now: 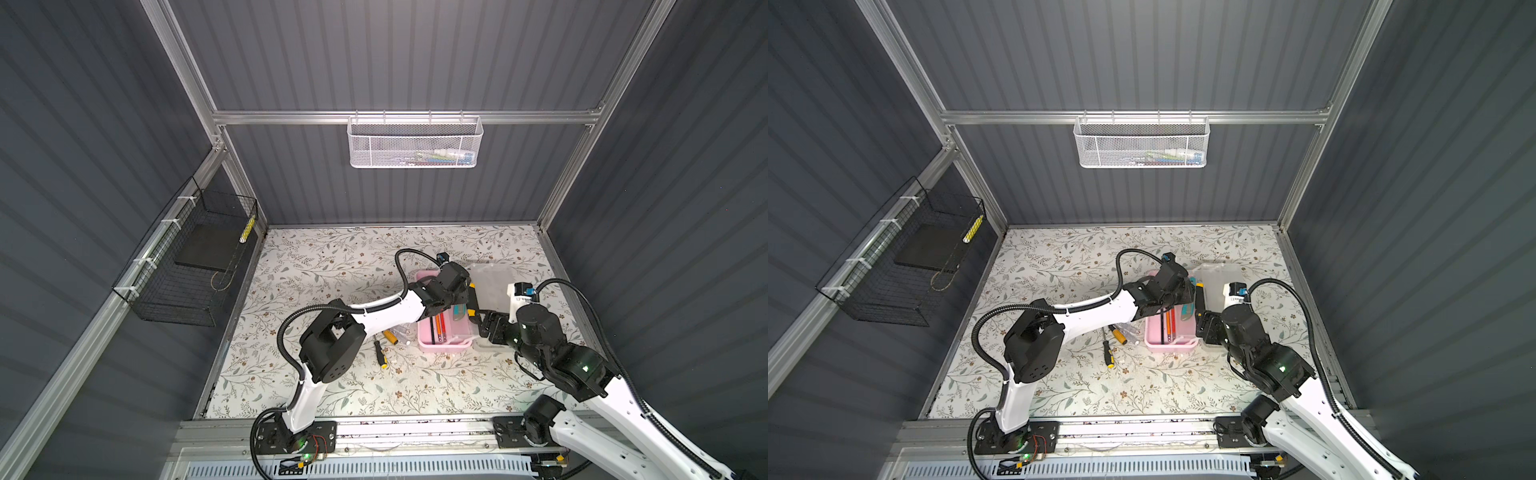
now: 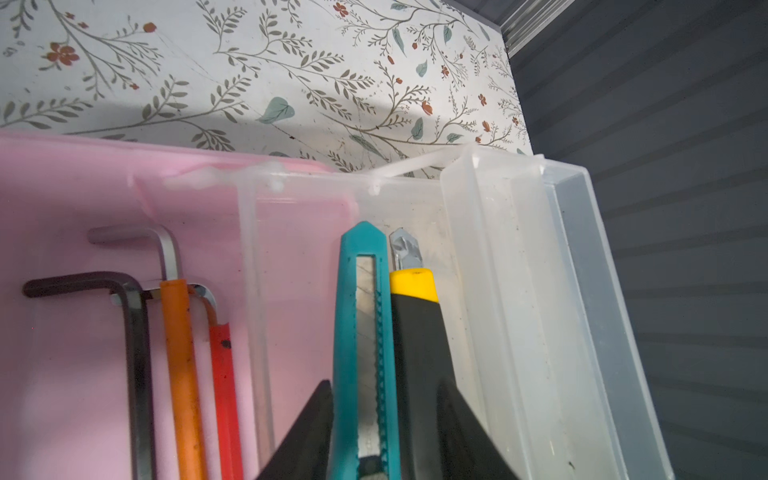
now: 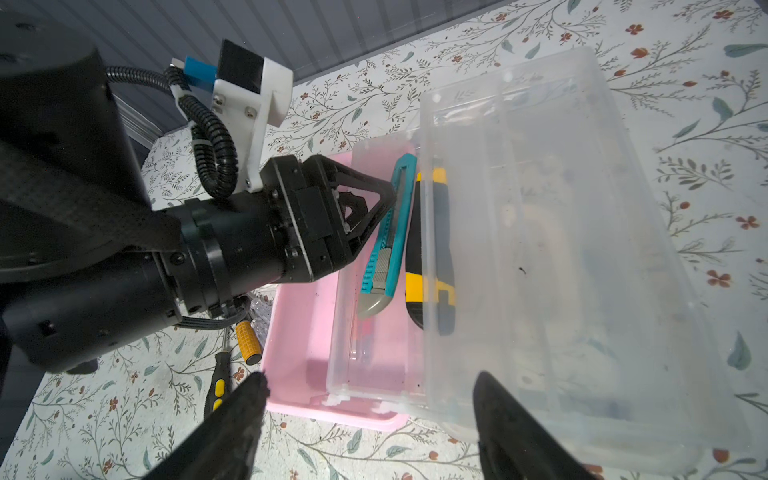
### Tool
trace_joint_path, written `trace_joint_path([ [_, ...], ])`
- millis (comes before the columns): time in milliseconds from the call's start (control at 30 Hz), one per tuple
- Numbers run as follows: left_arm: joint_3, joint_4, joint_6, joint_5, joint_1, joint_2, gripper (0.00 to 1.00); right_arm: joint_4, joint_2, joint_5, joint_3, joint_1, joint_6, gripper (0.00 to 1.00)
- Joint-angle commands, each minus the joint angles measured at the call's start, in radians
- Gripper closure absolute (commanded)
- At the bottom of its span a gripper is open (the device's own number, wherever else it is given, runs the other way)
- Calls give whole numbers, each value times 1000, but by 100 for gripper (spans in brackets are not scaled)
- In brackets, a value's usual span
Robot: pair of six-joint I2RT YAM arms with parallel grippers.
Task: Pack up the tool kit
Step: 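Carry the teal box cutter with the left gripper into the pink box, then release the cutter with the left gripper while the right gripper moves to the screwdrivers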
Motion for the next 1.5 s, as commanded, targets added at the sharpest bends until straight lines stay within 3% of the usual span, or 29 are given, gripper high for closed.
trace_joint_path([
  [0, -40, 16, 80, -50, -4, -95, 53, -17, 18, -13, 33, -4, -23, 23],
  [367, -241, -31, 281, -108, -4, -376, 38, 10, 156, -62, 108, 7, -59, 24],
  [567, -416, -126, 348, -208, 1, -553, 26, 7, 262, -21, 184, 108, -68, 24],
  [933, -735, -345, 228, -342, 93, -883, 25, 32, 504, 52, 312, 324, -84, 24],
  [1233, -920, -354, 155, -225, 302, -1092, 25, 87, 708, -7, 415, 428, -99, 31],
  [1467, -1018, -309, 142, -43, 464, -1168, 26, 124, 867, -107, 475, 467, -97, 35],
])
